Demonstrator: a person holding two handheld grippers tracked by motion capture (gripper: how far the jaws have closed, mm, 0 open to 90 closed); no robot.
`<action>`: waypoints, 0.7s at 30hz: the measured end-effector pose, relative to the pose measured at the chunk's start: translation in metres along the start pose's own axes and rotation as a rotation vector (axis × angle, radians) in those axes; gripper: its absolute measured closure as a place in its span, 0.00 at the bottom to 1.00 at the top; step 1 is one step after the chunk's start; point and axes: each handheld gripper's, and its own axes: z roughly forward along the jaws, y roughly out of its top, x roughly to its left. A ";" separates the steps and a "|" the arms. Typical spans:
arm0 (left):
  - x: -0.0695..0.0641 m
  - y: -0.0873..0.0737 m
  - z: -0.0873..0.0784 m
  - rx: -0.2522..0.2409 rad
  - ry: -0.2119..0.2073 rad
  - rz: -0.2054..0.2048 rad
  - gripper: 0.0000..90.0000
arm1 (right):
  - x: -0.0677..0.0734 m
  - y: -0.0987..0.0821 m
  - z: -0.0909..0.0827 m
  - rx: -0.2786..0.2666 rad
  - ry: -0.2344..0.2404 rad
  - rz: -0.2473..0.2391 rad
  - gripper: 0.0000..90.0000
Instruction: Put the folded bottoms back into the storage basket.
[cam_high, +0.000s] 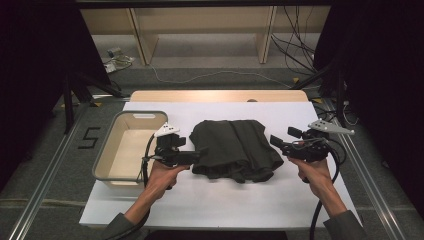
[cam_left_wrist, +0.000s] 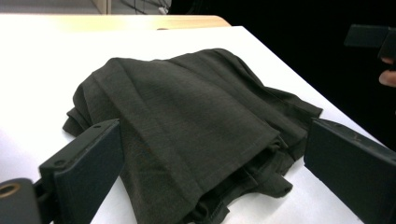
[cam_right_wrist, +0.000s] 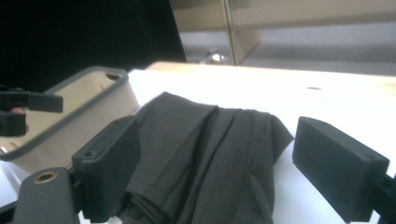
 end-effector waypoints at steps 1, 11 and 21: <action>0.001 0.001 0.002 0.010 0.003 -0.010 0.05 | -0.002 0.000 0.004 0.016 -0.001 -0.001 0.17; 0.015 0.005 0.034 0.133 0.027 -0.125 0.06 | -0.020 0.002 0.037 0.122 -0.009 0.021 0.18; 0.030 0.007 0.066 0.251 0.087 -0.170 0.06 | -0.042 -0.002 0.067 0.225 -0.010 0.070 0.18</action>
